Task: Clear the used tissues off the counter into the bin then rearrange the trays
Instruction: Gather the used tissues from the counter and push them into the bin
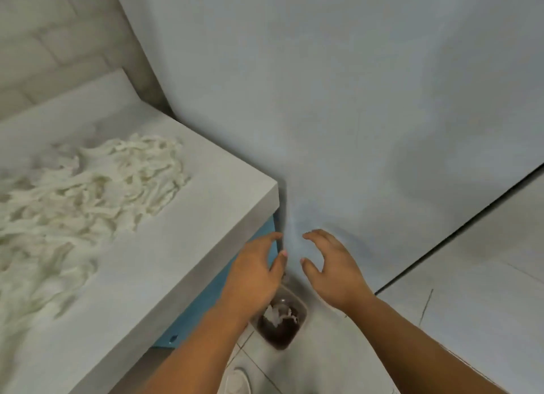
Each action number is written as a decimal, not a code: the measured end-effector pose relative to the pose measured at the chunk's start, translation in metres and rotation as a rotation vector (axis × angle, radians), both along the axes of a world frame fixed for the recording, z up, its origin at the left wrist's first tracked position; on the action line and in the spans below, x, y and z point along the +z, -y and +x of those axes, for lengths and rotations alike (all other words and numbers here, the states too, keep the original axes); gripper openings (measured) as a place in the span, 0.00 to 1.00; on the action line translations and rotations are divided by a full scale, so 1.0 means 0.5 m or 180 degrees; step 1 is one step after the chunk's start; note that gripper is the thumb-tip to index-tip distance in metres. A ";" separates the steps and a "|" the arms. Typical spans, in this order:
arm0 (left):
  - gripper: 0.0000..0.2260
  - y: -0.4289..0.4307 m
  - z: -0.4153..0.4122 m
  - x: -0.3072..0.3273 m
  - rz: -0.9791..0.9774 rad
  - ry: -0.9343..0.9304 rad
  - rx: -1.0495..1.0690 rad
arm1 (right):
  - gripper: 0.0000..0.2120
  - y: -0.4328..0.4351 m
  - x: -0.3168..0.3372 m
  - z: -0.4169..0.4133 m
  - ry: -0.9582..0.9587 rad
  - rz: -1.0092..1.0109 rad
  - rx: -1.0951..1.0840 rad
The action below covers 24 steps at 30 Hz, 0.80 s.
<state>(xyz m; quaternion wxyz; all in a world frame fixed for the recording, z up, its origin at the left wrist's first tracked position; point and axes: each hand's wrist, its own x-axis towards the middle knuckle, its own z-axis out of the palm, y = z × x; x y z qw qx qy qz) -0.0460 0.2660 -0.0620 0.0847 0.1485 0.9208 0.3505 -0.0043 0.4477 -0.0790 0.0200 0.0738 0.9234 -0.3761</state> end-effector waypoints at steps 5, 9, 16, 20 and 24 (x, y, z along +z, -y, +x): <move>0.18 0.050 -0.009 0.120 0.0049 -0.0428 0.0090 | 0.21 0.050 0.130 -0.046 -0.0533 -0.0139 0.0374; 0.18 0.115 -0.029 0.189 -0.0050 -0.0709 0.0309 | 0.19 0.104 0.193 -0.092 -0.0785 -0.0158 0.0615; 0.18 0.256 -0.119 0.212 -0.0646 -0.0817 0.0691 | 0.20 0.216 0.218 -0.175 -0.0810 -0.0025 0.0991; 0.18 0.322 -0.201 0.176 -0.1146 -0.0728 0.0849 | 0.20 0.261 0.204 -0.219 -0.0668 0.0062 0.1032; 0.17 0.366 -0.267 0.130 -0.1655 -0.0695 0.0800 | 0.19 0.292 0.180 -0.270 -0.0576 0.0207 0.1025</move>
